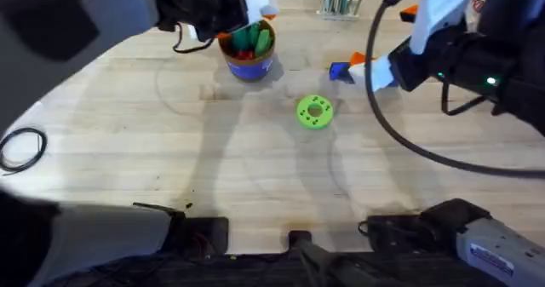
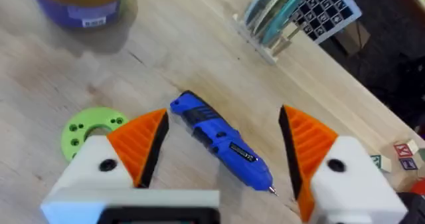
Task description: Pick up the gripper from the table and insert it into the empty holder that is missing its gripper. Then pick up a screw, insert it into the mounting hole, and use the screwdriver to tighten it. Finally, clean up the table by picking up the vegetable and placing it into the bucket.
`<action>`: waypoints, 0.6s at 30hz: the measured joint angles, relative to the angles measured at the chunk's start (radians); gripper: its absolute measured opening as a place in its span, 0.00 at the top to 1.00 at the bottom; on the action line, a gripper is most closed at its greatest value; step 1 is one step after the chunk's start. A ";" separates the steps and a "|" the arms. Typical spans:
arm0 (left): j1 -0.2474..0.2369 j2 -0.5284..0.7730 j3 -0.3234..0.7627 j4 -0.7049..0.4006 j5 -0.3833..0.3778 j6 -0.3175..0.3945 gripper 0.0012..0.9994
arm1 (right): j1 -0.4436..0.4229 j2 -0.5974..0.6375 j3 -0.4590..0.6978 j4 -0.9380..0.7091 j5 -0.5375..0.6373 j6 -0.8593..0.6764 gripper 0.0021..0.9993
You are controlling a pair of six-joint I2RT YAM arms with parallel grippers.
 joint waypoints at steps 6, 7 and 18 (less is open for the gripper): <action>0.000 -0.244 0.000 -0.186 0.000 0.051 0.01 | 0.000 -0.159 0.000 -0.069 -0.002 0.108 0.01; 0.000 -0.288 0.000 -0.226 0.000 0.066 0.01 | 0.000 -0.185 0.000 -0.086 -0.003 0.133 0.01; 0.000 -0.610 0.000 -0.527 0.000 0.325 0.01 | 0.000 -0.394 0.000 -0.239 -0.003 0.378 0.01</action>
